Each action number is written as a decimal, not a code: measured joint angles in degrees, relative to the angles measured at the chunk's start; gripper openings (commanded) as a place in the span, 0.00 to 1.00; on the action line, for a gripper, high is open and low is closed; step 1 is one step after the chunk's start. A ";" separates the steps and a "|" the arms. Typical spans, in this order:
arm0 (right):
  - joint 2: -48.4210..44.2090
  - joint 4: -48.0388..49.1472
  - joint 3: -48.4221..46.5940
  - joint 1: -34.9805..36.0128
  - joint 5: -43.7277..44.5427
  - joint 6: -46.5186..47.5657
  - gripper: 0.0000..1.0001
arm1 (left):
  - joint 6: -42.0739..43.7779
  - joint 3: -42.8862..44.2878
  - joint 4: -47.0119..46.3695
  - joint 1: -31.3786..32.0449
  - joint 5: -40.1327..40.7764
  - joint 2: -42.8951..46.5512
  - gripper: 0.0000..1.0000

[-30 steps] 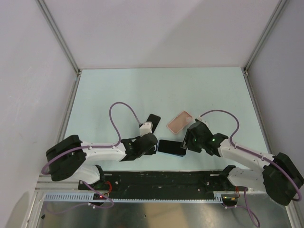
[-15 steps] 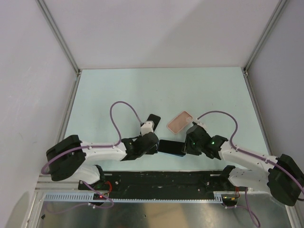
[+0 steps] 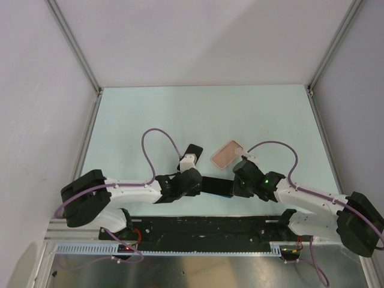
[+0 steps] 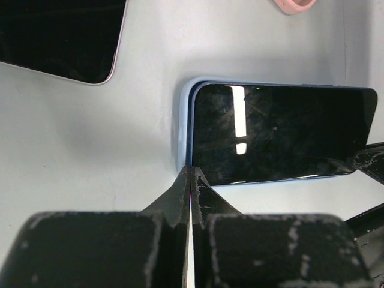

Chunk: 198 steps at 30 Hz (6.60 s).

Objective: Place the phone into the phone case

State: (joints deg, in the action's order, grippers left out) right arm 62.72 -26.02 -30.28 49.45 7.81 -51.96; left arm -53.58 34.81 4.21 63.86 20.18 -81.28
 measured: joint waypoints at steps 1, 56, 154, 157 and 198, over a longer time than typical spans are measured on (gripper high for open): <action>0.15 0.00 0.00 0.00 0.00 -0.07 0.23 | -0.02 0.13 0.00 0.11 -0.02 -0.20 0.00; 3.54 2.45 -7.80 -5.68 6.10 9.33 0.33 | -9.73 -3.58 -4.59 10.08 0.70 1.07 0.00; 11.72 -0.13 -5.81 19.19 8.20 -6.54 0.00 | -3.78 -3.93 -6.49 3.65 -5.57 -0.94 0.00; 13.18 -1.16 -6.95 20.31 9.68 -6.60 0.00 | -3.76 -3.93 -6.47 3.65 -5.53 -0.96 0.00; -1.51 0.63 -6.62 9.62 11.23 -3.19 0.23 | -2.32 -4.07 -4.85 3.43 -5.84 6.54 0.00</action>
State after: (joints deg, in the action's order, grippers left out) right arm 61.21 -25.39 -36.91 59.07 19.05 -55.16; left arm -55.90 30.74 -0.64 67.29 14.35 -74.74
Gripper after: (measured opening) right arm 0.178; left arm 0.005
